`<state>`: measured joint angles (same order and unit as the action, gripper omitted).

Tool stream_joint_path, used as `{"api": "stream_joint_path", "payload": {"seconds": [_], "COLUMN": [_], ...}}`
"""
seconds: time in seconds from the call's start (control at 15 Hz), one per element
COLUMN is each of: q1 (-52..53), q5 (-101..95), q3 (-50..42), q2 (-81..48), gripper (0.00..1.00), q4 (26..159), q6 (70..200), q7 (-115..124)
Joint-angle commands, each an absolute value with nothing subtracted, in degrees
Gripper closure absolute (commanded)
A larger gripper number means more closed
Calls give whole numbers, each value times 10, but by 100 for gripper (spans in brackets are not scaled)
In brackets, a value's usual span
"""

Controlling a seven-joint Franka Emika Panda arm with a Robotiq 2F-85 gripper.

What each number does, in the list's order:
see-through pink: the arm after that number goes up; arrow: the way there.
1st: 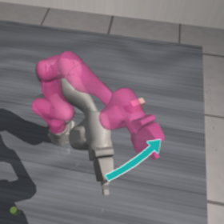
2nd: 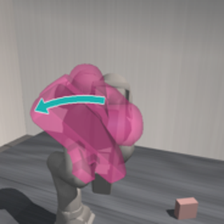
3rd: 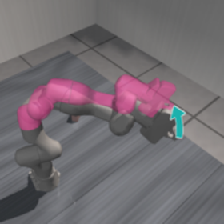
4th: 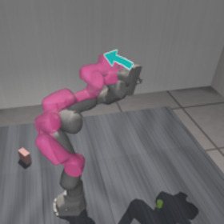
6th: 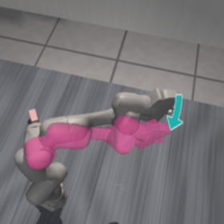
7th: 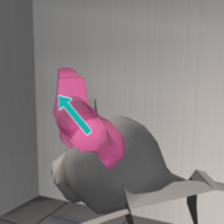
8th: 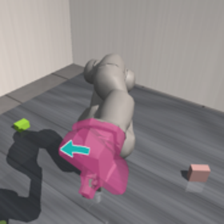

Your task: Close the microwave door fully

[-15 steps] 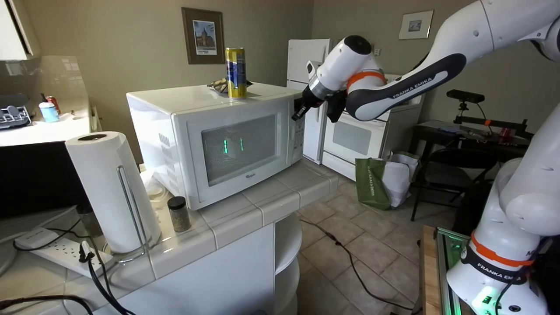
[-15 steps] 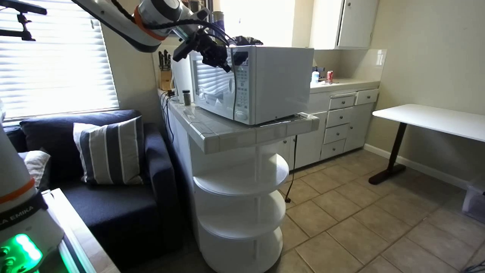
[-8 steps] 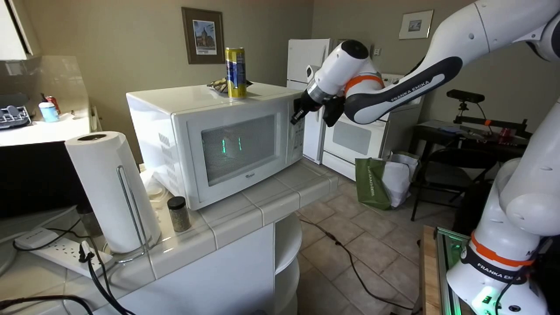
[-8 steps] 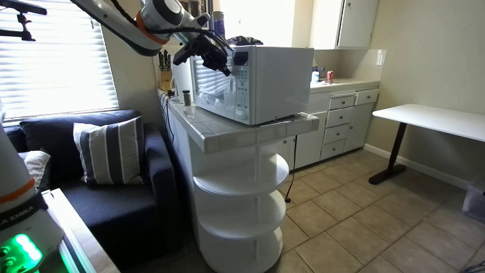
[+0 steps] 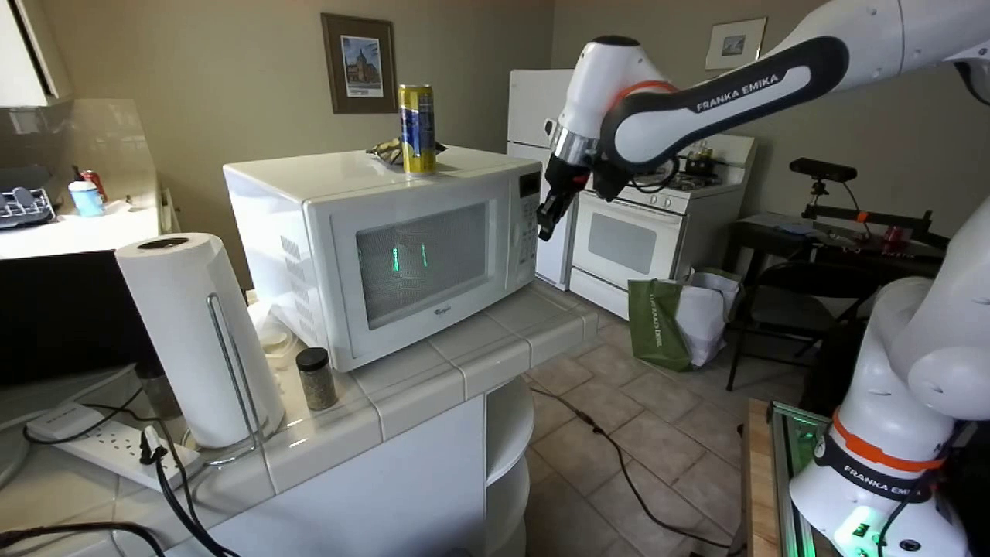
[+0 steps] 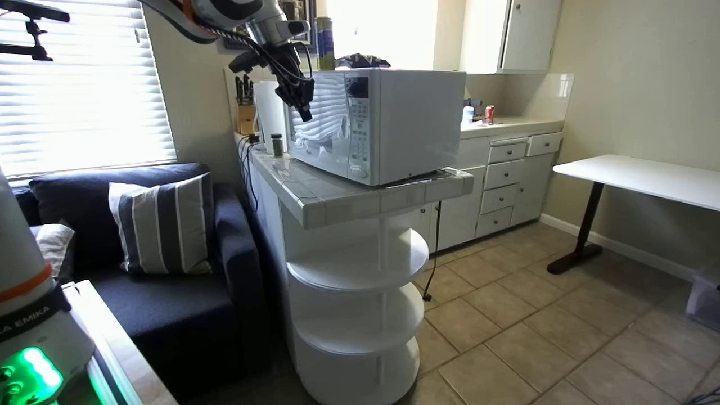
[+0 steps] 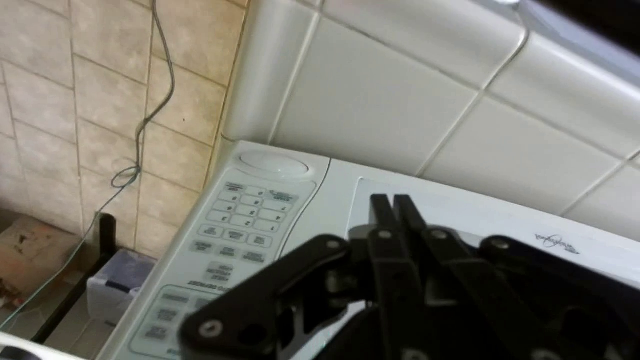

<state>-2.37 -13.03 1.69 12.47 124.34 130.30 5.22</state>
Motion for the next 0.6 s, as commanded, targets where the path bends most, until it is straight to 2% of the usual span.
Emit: {"api": "stream_joint_path", "payload": {"seconds": [0.0, 0.53], "q1": [-19, -13], "q5": [-75, -8], "q3": [-9, -41], "q2": [167, 192], "gripper": [60, 1], "q4": [1207, 1133], "q6": [1201, 1150], "q7": [-11, -91]}}
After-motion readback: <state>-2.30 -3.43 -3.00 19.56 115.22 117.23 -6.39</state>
